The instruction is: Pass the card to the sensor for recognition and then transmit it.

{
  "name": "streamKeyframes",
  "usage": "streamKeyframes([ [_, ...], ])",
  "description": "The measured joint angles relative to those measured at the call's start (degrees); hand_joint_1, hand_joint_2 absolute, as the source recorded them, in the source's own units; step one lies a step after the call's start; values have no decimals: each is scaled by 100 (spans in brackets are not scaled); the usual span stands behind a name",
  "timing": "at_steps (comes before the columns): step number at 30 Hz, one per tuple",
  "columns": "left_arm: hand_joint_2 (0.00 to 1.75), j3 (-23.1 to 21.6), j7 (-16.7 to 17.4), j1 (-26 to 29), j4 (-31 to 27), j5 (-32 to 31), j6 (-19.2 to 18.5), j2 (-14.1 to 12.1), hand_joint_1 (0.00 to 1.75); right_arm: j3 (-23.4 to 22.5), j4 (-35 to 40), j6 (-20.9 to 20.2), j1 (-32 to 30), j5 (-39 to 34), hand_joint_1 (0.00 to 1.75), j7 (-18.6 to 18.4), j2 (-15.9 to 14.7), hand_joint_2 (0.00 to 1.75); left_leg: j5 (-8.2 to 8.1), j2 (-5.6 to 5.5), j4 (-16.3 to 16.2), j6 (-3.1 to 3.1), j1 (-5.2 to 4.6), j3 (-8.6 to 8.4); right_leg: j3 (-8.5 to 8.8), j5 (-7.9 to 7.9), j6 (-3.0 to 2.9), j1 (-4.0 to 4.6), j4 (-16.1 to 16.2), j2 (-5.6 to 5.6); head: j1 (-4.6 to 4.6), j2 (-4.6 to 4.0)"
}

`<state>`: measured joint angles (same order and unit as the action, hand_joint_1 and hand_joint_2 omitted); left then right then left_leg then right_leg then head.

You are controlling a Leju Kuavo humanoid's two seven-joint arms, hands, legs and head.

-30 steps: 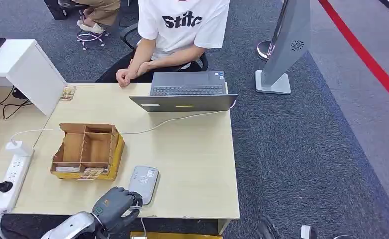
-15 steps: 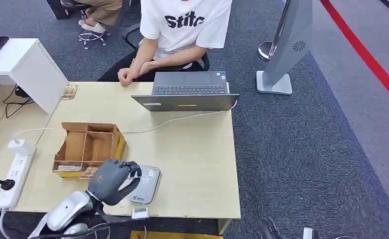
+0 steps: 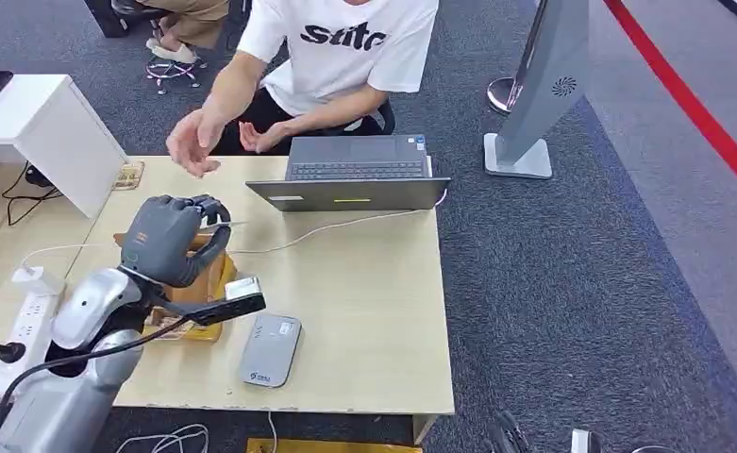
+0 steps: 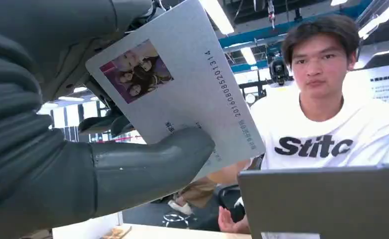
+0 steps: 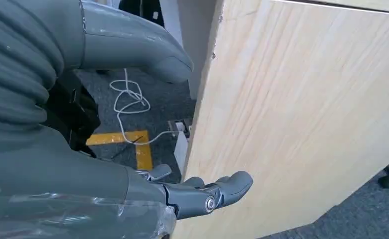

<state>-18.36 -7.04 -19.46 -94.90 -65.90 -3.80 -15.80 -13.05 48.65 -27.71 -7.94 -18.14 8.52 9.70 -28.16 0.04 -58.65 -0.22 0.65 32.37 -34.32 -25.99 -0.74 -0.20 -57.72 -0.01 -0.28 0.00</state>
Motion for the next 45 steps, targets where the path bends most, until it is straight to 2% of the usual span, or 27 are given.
streamKeyframes([
  [6, 175, 72, 44, -64, 7, -125, 28, 37, 175, 24, -31, 2, 18, -52, 0, 13, -17, 175, 0, 2, 0, 0, -1, -1, -1, 0, 0, 0, 0, 2, 0, 0],
  [10, 175, 96, 203, -201, 59, -383, 42, 57, 175, 76, -63, 11, 52, -68, 0, 26, -46, 175, 0, 1, 0, 0, 0, -1, 0, 1, 0, 0, 0, 2, 2, 0],
  [11, 175, 116, 253, -231, 72, -506, 63, 59, 169, 94, -72, 11, 57, -81, 0, 28, -50, 175, 0, 2, 0, 0, -1, -3, 0, 1, 0, 0, 0, 3, 2, 0],
  [13, 175, 164, 332, -331, 131, -645, 105, 68, 173, 144, -85, 11, 58, -85, 0, 28, -59, 175, 0, 2, 0, -1, 1, -2, -1, 1, 0, 0, 0, 4, 4, 0],
  [19, 175, 410, 404, -770, 565, -765, 127, 105, 175, 277, -136, 22, 108, -118, 0, 31, -105, 175, 1, 3, 0, -1, 1, -4, 0, 1, -1, 0, 0, 5, 5, -2],
  [24, 175, 627, 411, -880, 883, -815, 151, 151, 175, 372, -184, 28, 134, -223, 0, 59, -133, 175, 1, 5, 0, -2, 0, -3, 0, 2, -1, 0, -2, 9, 7, -2],
  [25, 175, 675, 413, -880, 931, -824, 160, 160, 166, 404, -190, 35, 135, -243, 0, 65, -142, 175, 1, 5, 0, -1, 1, -2, -1, 2, -1, 0, -2, 9, 4, 0],
  [27, 175, 747, 413, -878, 999, -852, 173, 164, 166, 444, -201, 48, 135, -280, 0, 70, -155, 175, 1, 6, 0, -1, 0, -1, -2, 1, -1, 0, -2, 11, 4, 0],
  [28, 175, 784, 413, -876, 1029, -852, 177, 168, 0, 452, -210, 55, 136, -289, 0, 70, -160, 175, 0, 6, 0, -1, 0, 0, -2, 1, -1, 0, -2, 12, 7, 0],
  [37, 175, 990, 378, -804, 1075, -861, 376, 232, 0, 568, -223, 125, 125, -385, 0, 72, -199, 175, -6, 7, 0, 8, -1, 8, -5, -5, 6, -1, 0, 12, 4, 0],
  [45, 175, 958, -279, -168, 340, -621, 525, 99, 0, 575, -219, 195, 72, -470, 0, 129, -225, 175, -6, 9, 0, 8, -1, 4, -7, -5, 5, -1, 0, 14, 9, 0],
])
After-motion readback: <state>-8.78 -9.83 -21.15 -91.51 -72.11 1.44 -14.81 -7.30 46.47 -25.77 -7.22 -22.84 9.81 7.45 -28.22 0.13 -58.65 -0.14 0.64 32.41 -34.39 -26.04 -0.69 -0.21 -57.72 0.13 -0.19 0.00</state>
